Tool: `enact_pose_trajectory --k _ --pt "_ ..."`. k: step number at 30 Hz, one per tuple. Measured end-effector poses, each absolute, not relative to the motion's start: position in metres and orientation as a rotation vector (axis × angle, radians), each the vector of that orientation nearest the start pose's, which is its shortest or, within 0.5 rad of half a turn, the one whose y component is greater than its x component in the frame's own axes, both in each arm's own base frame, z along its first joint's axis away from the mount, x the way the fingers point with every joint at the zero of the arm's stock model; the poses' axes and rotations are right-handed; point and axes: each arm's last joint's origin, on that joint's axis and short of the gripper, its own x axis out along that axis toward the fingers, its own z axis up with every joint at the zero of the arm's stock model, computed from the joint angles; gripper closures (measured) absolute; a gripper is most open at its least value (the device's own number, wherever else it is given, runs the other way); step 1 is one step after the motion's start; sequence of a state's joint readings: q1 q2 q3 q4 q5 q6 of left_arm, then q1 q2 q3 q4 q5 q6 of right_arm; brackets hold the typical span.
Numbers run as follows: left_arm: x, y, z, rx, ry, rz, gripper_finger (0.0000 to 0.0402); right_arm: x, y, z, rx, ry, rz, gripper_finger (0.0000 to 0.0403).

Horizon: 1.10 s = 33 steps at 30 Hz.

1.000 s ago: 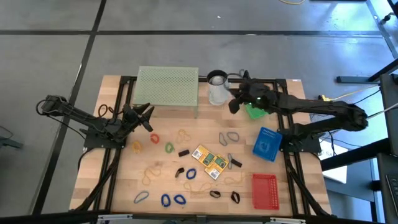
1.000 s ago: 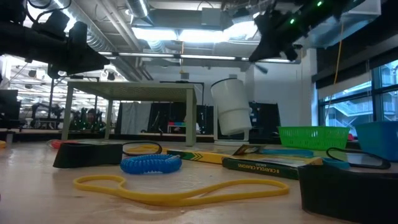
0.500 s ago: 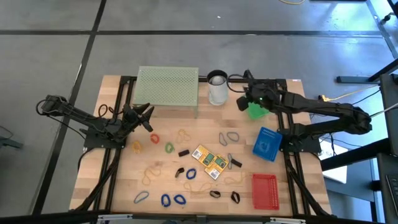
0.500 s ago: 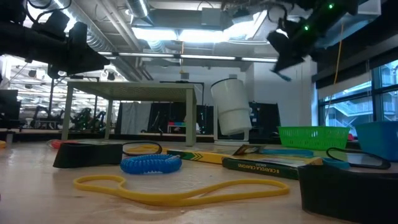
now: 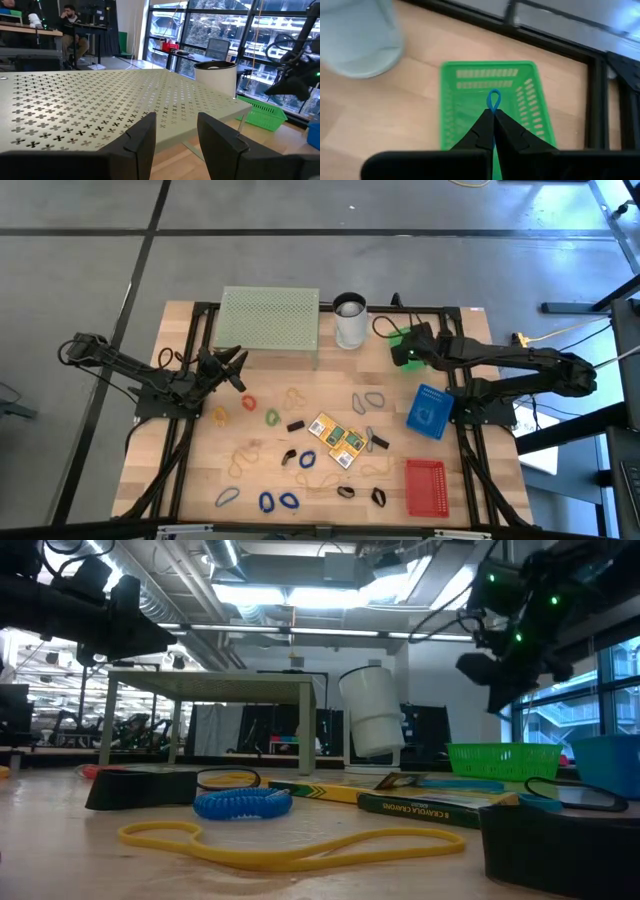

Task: Pick & Place Office Desk Supplies
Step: Put the blue rubber band into the green bin

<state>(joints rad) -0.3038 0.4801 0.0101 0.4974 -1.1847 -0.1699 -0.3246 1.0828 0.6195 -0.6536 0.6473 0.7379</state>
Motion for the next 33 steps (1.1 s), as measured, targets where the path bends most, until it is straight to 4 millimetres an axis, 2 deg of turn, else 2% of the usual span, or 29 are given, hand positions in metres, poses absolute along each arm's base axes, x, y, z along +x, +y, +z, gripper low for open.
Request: enact_pose_trajectory --k 11,18,25,33 --pt "0.113 -0.007 0.170 -0.178 -0.096 0.877 0.0263 0.158 -0.076 0.170 0.499 0.672 -1.298 0.0397" --pt "0.113 -0.007 0.170 -0.178 -0.096 0.877 0.0263 0.156 -0.075 0.164 0.504 0.671 -1.302 0.0386" --pt "0.113 -0.007 0.170 -0.178 -0.096 0.877 0.0263 0.158 -0.076 0.165 0.519 0.638 -1.299 0.0327" --pt "0.113 -0.007 0.170 -0.178 -0.096 0.877 0.0263 0.158 -0.076 0.165 0.499 0.642 -1.300 0.0227"
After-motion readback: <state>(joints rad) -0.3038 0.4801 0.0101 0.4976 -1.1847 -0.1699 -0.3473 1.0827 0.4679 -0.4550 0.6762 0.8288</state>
